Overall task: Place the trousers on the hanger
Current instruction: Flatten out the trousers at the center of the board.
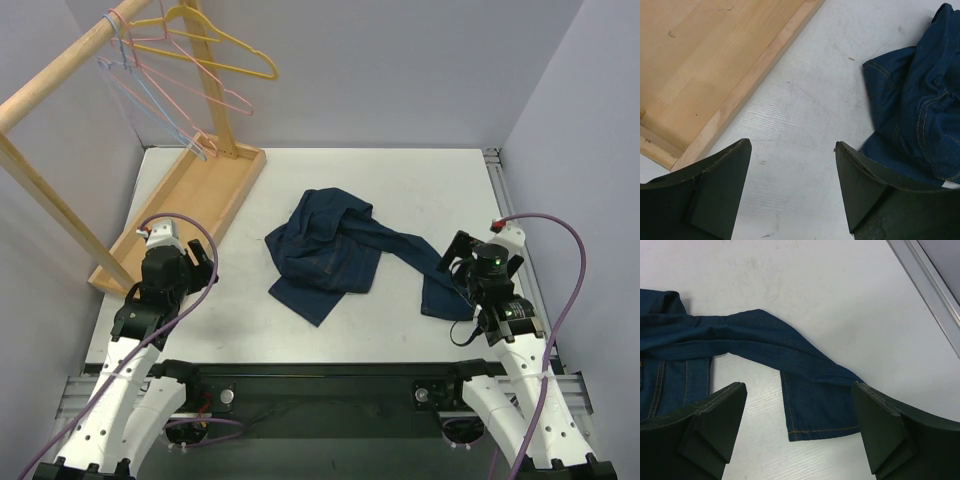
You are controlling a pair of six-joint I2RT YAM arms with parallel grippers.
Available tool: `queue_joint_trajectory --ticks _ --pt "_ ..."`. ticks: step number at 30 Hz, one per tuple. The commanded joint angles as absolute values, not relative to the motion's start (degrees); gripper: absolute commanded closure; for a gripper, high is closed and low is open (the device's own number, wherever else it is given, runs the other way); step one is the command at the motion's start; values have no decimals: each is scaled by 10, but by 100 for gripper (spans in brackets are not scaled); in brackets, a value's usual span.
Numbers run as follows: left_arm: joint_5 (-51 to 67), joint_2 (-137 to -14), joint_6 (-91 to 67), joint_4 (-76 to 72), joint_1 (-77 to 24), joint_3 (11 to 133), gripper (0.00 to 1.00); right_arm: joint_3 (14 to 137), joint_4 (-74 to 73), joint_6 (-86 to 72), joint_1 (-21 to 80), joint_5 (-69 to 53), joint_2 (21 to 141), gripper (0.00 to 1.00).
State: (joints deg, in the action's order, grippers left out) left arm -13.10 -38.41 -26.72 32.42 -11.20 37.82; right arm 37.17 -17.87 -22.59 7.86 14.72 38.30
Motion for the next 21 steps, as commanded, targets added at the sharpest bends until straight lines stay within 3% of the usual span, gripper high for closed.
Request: queue_joint_trajectory --ticks 1,5,11,21 --pt "-138 -385 -265 317 -113 395 21 368 -186 -238 75 171 378 10" --pt "-65 -385 -250 267 -115 377 23 355 -197 -263 67 199 381 3" --pt "-24 -482 -300 165 -191 363 26 329 -217 -306 6 164 410 1" --pt "110 -704 -330 8 -272 408 16 308 -232 -333 -89 93 464 1"
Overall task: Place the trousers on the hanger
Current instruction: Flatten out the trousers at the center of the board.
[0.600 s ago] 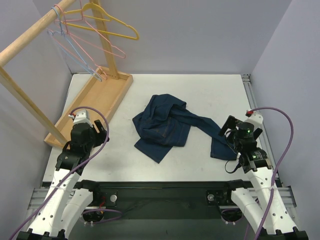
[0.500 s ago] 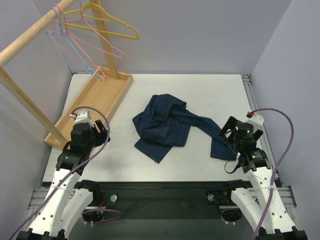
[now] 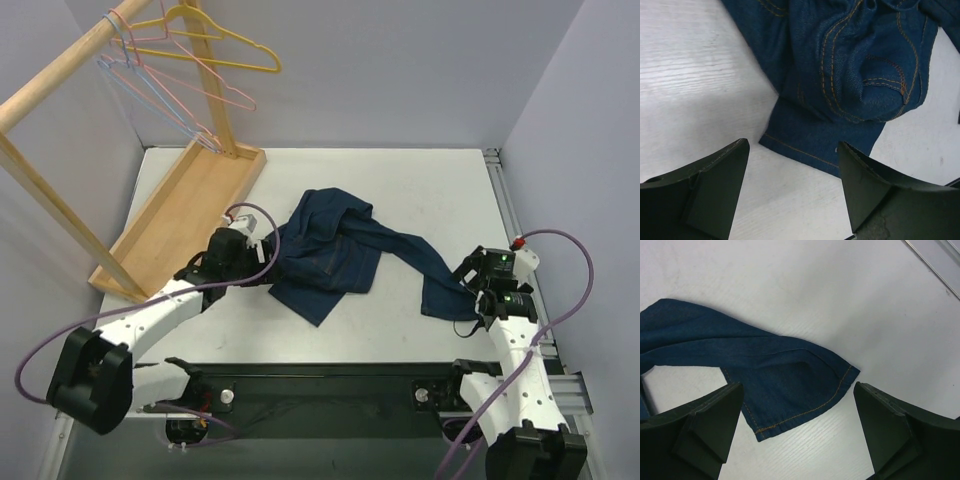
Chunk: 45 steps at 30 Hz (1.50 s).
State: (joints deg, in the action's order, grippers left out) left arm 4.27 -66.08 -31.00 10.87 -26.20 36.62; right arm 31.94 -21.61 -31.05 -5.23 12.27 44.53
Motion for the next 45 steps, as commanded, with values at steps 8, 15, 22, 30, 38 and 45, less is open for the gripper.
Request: queue_joint_trajectory --ticks 8,15,22,30,38,45 --pt "168 -823 -381 -116 -279 433 14 297 -233 -344 -126 82 523 0" --pt "165 -917 -379 -103 -292 497 22 284 -226 -359 -187 17 596 0" --pt "118 -894 -330 -56 -291 541 100 279 -221 -364 -227 -32 625 1" --pt "8 -720 -240 99 -287 603 100 285 -207 -373 -229 -45 682 2" --pt "-15 -658 -220 214 -285 608 100 291 -173 -389 -227 -62 750 5" --pt "-2 -600 -194 268 -284 647 100 330 -151 -399 -219 -76 812 6"
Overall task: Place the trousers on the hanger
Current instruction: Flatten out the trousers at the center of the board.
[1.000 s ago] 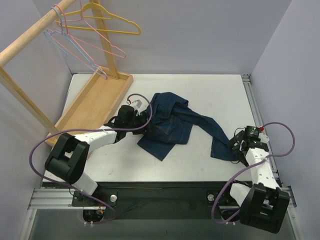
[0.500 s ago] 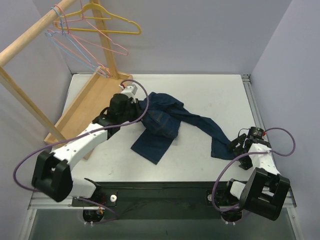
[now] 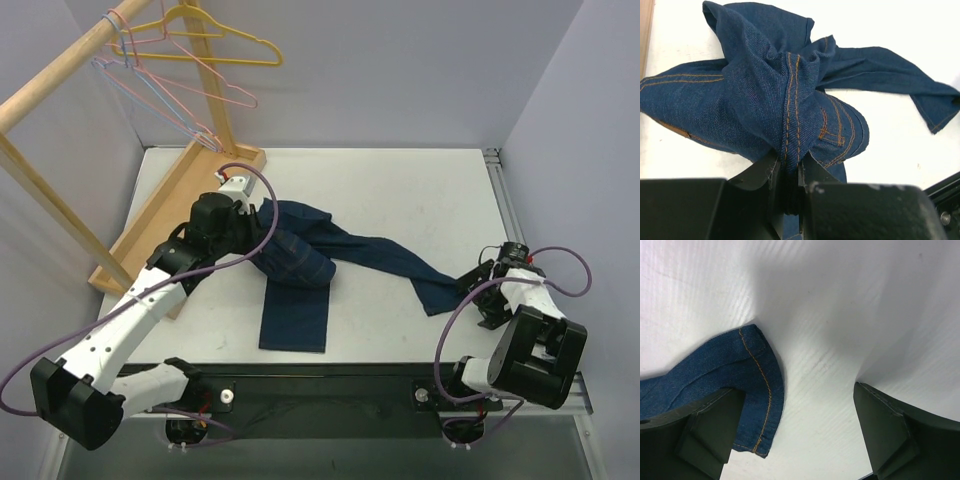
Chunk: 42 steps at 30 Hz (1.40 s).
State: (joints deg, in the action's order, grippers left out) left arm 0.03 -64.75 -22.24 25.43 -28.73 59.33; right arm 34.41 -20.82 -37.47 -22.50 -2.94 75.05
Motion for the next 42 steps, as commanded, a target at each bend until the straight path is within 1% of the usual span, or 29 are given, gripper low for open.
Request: queue_joint_trajectory --ticks 1,5,6,8,9,11,12,14,15,17,21,22,25,26,27,28,29,31,32,33,34,35,36,37,38,39,42 --pt "-2 -597 -192 282 -284 649 100 337 -149 -401 -215 -81 820 7" --pt "-7 -578 -180 313 -284 650 100 365 -136 -408 -193 -92 866 13" --pt "-8 -572 -178 318 -283 648 100 376 -134 -407 -187 -94 874 22" --pt "-15 -561 -178 337 -283 645 100 388 -132 -409 -166 -94 897 33" --pt "-18 -557 -176 343 -283 643 100 395 -133 -409 -160 -92 903 44" --pt "-33 -543 -175 364 -283 646 100 401 -128 -408 -150 -91 910 53" --pt "-39 -539 -171 379 -284 650 100 404 -127 -407 -150 -91 911 65" --pt "-60 -528 -163 395 -283 659 100 411 -127 -404 -153 -91 911 79" --pt "-66 -526 -152 414 -283 675 100 416 -128 -403 -156 -91 906 91" --pt "-87 -525 -138 432 -283 694 100 431 -138 -406 -172 -91 884 100" --pt "-111 -543 -65 495 -283 764 100 489 -171 -399 -196 -70 829 100" --pt "-119 -550 -50 510 -283 803 100 528 -185 -389 -199 -62 811 100" --pt "-170 -592 12 582 -283 857 100 597 -214 -374 -204 -19 805 100" --pt "-185 -618 25 597 -282 877 100 648 -221 -362 -204 -7 809 100" --pt "-221 -631 46 619 -282 880 100 670 -226 -358 -204 -2 816 100" --pt "-235 -642 58 619 -280 876 100 691 -229 -355 -204 25 833 100" --pt "-244 -664 78 615 -267 863 100 736 -231 -352 -204 30 843 100" --pt "-254 -692 90 586 -240 851 100 774 -236 -349 -202 38 877 100" --pt "-249 -717 96 570 -194 838 100 796 -237 -350 -201 50 887 100" --pt "-244 -730 93 542 -172 838 100 804 -237 -351 -200 54 895 100" --pt "-243 -746 84 531 -148 843 96 809 -237 -351 -200 55 907 95" --pt "-241 -776 69 527 -118 852 60 812 -237 -351 -200 48 912 74" --pt "-239 -790 63 533 -113 877 39 811 -242 -350 -200 38 920 60" --pt "-245 -801 58 534 -113 886 29 806 -243 -349 -200 29 921 47" --pt "-237 -810 45 536 -114 893 21 796 -244 -346 -197 12 920 33" --pt "-220 -809 36 536 -119 896 19 772 -243 -343 -195 7 911 31" --pt "-149 -769 -23 518 -122 863 13 724 -243 -335 -180 5 884 28"
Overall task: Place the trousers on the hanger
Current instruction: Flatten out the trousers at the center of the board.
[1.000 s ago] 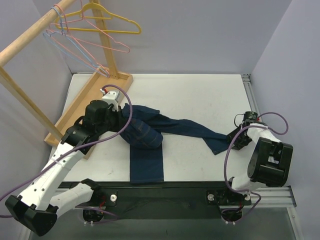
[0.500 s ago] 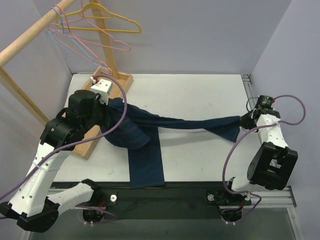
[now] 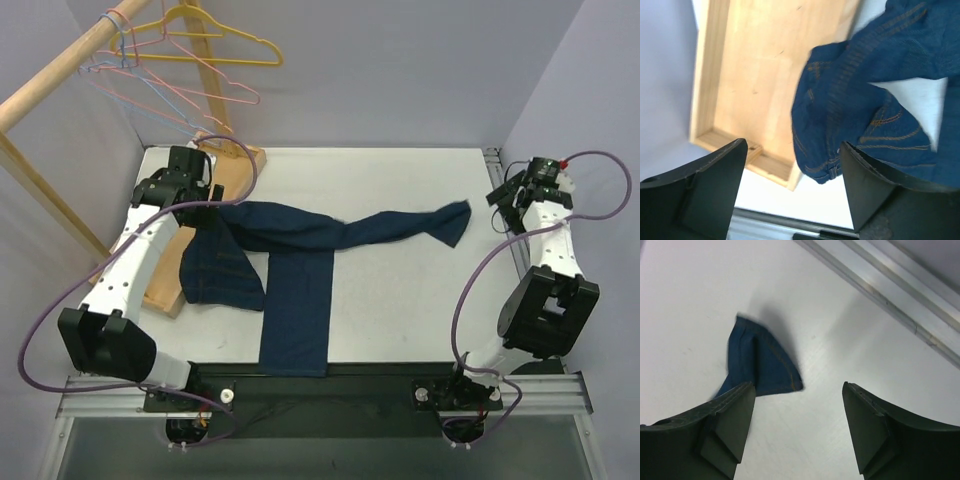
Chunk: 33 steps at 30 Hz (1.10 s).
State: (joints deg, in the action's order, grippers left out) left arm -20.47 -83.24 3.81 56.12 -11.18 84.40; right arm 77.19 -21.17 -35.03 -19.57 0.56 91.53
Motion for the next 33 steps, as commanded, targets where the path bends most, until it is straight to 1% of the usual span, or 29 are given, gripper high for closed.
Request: queue_joint_trajectory --ticks 1,2,5,7,8,9,10,13,18,22,24,28,29,33 --pt "-136 -739 -42 515 -124 827 13 689 -240 -334 -178 5 877 28" --pt "-109 -724 -80 514 -123 807 12 671 -236 -335 -171 5 869 28" --pt "-91 -654 -164 530 -124 727 11 600 -222 -343 -165 -39 839 28" --pt "-77 -600 -208 537 -124 667 11 558 -215 -339 -144 -56 817 28" --pt "-49 -583 -252 539 -124 644 11 548 -215 -335 -135 -57 812 28" --pt "-34 -567 -271 535 -125 623 11 537 -214 -336 -109 -60 803 28" --pt "-21 -541 -309 532 -127 577 11 516 -213 -338 -98 -67 797 28" --pt "0 -521 -337 526 -147 525 11 488 -203 -351 -42 -83 788 29" --pt "0 -534 -321 494 -187 502 11 471 -202 -345 59 -88 795 30" --pt "0 -596 -320 472 -236 485 10 440 -181 -350 151 -110 798 30" --pt "20 -623 -322 450 -247 463 10 424 -160 -351 174 -143 802 30" --pt "38 -642 -333 365 -250 411 6 416 -141 -350 242 -161 811 31" --pt "40 -644 -338 354 -250 402 6 417 -137 -348 267 -163 813 31" --pt "43 -657 -358 314 -250 380 5 434 -136 -340 315 -165 825 31"
